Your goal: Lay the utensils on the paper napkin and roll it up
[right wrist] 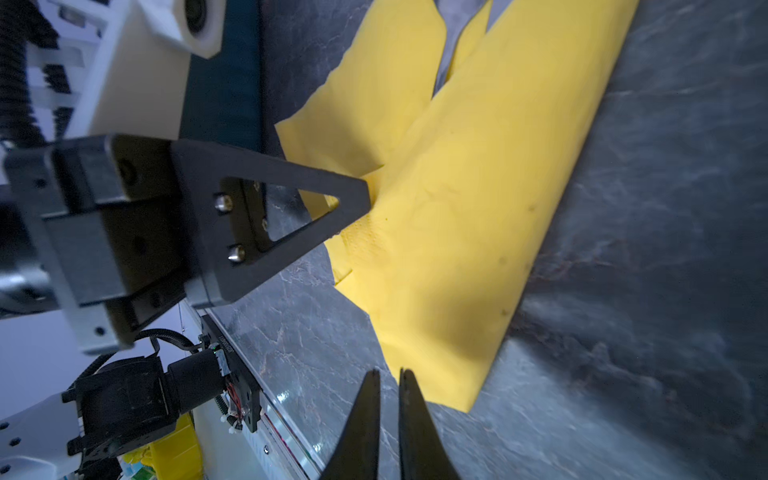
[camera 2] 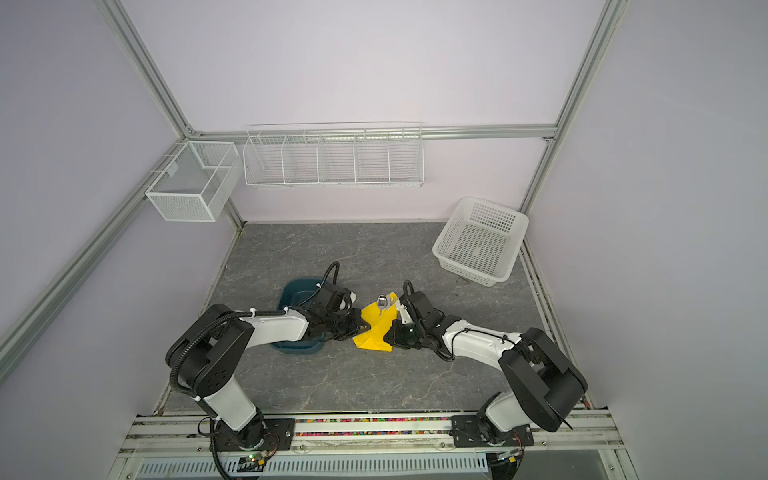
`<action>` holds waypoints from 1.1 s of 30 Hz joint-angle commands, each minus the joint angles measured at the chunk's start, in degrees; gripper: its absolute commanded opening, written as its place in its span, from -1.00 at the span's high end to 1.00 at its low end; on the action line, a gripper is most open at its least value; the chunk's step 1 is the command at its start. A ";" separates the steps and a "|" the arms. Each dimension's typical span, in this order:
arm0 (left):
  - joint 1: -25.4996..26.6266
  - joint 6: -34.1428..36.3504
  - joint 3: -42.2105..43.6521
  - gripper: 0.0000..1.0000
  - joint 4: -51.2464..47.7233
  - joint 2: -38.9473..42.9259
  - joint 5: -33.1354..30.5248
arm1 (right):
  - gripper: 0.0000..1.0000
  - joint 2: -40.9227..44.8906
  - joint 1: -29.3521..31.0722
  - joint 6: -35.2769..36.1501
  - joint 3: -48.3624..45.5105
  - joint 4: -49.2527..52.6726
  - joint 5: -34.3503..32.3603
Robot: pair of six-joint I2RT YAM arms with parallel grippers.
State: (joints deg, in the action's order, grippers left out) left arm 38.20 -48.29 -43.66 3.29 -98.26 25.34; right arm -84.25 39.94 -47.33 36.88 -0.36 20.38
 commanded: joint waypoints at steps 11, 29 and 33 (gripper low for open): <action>-0.15 2.50 -3.35 1.00 -3.12 -0.49 -1.17 | 0.73 -4.80 -0.13 -6.94 -4.04 -5.72 -0.89; -0.14 2.41 -2.53 1.00 -3.29 0.08 -0.68 | 0.69 -9.33 1.62 -5.22 2.14 -6.71 3.69; -0.13 2.40 -2.18 1.00 -3.16 -0.36 -0.51 | 0.69 -10.41 2.15 -4.66 1.40 -5.00 2.43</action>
State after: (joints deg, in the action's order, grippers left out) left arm 38.20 -46.65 -46.09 0.69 -98.26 24.91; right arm -93.67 41.54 -52.47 38.48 -6.90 23.51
